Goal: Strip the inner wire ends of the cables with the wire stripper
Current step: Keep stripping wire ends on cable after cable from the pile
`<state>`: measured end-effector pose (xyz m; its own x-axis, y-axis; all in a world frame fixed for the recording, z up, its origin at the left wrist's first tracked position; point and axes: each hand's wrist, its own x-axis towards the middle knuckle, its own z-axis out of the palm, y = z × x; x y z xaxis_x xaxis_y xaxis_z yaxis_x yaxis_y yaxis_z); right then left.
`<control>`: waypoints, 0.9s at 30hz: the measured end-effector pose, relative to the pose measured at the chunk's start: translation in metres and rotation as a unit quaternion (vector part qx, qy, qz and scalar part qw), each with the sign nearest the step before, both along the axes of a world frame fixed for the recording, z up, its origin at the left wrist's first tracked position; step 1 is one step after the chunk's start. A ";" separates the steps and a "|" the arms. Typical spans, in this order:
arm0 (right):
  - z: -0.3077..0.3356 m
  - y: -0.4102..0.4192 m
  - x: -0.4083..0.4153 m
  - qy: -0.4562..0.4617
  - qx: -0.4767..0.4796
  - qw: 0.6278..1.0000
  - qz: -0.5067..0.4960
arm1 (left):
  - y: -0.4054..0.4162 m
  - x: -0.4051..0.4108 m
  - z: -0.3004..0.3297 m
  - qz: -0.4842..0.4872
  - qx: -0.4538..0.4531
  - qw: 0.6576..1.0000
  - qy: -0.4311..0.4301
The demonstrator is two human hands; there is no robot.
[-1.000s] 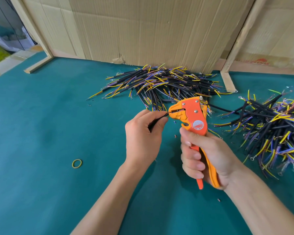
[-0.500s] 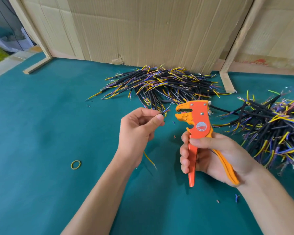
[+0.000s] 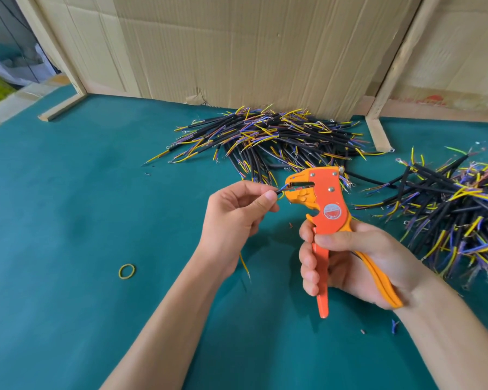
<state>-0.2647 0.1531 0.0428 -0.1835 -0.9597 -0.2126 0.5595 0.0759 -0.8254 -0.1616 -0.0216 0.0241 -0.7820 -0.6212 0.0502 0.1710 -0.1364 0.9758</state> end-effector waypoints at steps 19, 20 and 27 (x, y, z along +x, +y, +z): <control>0.000 0.005 -0.003 0.002 0.015 1.000 0.020 | -0.003 0.002 0.001 -0.029 -0.007 0.999 -0.012; 0.000 0.005 -0.004 0.004 0.016 1.000 0.021 | -0.003 0.002 0.001 -0.031 -0.007 0.999 -0.011; -0.004 0.007 -0.006 0.006 0.024 0.999 0.044 | -0.004 0.003 0.001 -0.039 -0.011 0.999 -0.014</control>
